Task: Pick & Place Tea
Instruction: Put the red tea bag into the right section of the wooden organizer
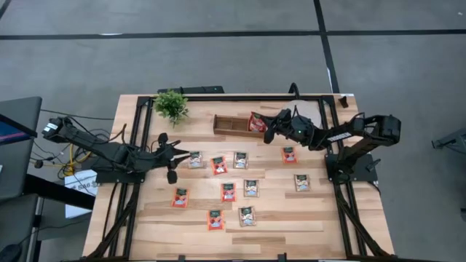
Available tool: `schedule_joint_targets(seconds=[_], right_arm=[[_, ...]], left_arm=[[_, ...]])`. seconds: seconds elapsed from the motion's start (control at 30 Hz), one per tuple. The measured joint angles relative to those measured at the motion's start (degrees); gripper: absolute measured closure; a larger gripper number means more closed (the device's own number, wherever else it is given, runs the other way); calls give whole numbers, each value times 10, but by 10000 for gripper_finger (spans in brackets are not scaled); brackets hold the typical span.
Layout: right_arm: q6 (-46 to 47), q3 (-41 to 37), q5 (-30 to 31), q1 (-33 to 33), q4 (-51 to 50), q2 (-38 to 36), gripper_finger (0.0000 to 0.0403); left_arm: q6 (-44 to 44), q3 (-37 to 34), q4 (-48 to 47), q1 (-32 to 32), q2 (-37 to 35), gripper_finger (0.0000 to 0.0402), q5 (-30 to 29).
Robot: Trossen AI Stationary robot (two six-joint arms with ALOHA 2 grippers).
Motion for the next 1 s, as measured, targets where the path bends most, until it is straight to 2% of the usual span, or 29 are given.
schedule_joint_targets(seconds=[0.2,0.5,0.67,0.8,1.0], right_arm=[[35,14,1,5,2,0,403],[-2,56,29,-4,-83,0,403],[-16,56,28,2,-79,3,403],[-26,50,27,20,18,57,403],[-42,26,23,32,263,191,403]], left_arm=[[1,0,0,0,0,335,5],[-1,0,0,0,0,335,7],[-1,0,0,0,0,335,7],[-1,0,0,0,0,335,8],[-5,0,0,-3,0,335,26]])
